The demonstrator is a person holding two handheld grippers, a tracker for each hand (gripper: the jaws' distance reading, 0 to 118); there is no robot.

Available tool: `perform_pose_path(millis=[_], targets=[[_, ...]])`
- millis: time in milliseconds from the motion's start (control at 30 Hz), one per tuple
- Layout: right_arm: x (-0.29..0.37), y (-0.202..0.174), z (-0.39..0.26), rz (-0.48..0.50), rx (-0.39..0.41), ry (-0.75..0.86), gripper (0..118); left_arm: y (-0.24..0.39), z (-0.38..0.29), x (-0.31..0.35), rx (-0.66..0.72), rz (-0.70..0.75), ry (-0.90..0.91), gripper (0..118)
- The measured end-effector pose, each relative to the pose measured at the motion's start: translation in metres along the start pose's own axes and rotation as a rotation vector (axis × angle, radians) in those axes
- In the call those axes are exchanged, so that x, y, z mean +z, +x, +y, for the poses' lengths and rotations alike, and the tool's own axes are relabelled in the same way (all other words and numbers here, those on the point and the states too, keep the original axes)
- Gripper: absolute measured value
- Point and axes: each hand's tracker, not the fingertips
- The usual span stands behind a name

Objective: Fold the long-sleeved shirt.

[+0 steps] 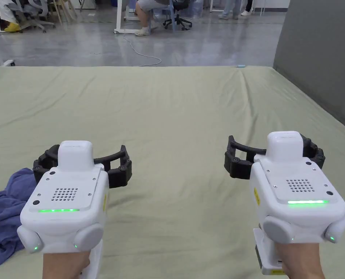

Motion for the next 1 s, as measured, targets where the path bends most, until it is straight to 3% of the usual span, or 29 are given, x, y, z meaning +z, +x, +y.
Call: perform_pose_path(millis=[1000], targets=[[0.0075,0.0014,-0.0024,-0.003,0.004,0.001,118,0.0,-0.0039,0.0064,-0.007,-0.006,0.003,118]])
